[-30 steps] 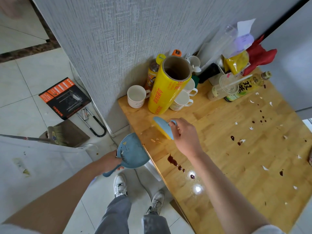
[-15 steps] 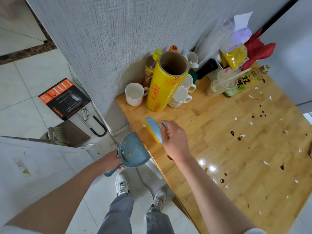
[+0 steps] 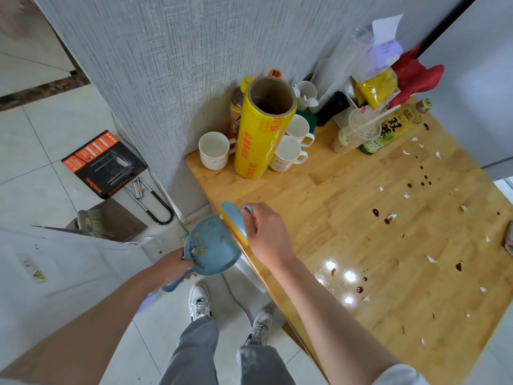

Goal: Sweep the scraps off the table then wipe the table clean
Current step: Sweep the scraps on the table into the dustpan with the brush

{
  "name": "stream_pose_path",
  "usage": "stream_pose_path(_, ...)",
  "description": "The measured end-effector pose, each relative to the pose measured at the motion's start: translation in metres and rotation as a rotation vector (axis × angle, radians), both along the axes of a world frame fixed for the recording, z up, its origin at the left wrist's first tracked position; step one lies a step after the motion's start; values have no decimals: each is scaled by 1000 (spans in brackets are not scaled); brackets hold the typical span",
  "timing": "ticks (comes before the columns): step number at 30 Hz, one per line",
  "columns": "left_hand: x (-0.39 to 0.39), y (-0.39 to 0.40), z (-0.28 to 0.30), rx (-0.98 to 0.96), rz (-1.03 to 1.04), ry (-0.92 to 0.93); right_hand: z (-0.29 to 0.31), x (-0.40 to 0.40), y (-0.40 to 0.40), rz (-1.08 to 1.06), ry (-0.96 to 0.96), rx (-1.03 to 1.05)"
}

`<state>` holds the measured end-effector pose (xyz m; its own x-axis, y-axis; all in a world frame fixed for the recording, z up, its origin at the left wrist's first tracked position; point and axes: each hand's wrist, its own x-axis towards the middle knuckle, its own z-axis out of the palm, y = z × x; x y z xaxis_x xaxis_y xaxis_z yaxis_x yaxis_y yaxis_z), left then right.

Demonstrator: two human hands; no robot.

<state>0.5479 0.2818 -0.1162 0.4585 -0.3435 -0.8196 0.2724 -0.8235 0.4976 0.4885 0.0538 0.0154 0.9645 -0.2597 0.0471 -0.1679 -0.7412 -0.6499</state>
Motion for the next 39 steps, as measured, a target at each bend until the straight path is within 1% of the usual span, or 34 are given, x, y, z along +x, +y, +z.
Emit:
stream_pose_path(2,-7,0,1,-5,3,-2,-3,-9,8,39,16,14)
stream_pose_path(6,-20,-1,4,-14,27,-15,-6,-15,-4,-106,-31,70)
stream_pose_path(7,-22,-1,5,-13,29,-17,-5,-14,-5,-98,-14,70)
stream_pose_path(9,-28,-1,7,-3,36,-26,-4,-14,-1,-13,40,73)
stream_pose_path(10,-35,-5,10,-2,48,-33,-2,-20,-1,7,36,79)
stream_pose_path(13,-44,2,11,-5,131,-25,-3,-25,7,-40,-9,118)
stream_pose_path(15,-57,6,12,-8,190,-7,-2,-39,11,-5,27,133)
stream_pose_path(17,-71,8,13,11,219,5,-5,-56,11,10,60,198)
stream_pose_path(20,-96,5,14,53,212,13,-8,-80,-1,-91,78,320)
stream_pose_path(22,-114,-1,19,69,197,11,-4,-97,-21,-172,70,383)
stream_pose_path(26,-151,-17,25,87,153,38,7,-128,-91,-271,14,370)
stream_pose_path(29,-179,-36,29,77,107,75,14,-152,-164,-409,-30,297)
stream_pose_path(32,-202,-51,34,82,119,98,18,-174,-230,-538,-90,189)
stream_pose_path(35,-220,-62,38,82,113,113,13,-185,-273,-562,-67,108)
stream_pose_path(39,-236,-73,36,100,99,118,-5,-186,-294,-532,13,44)
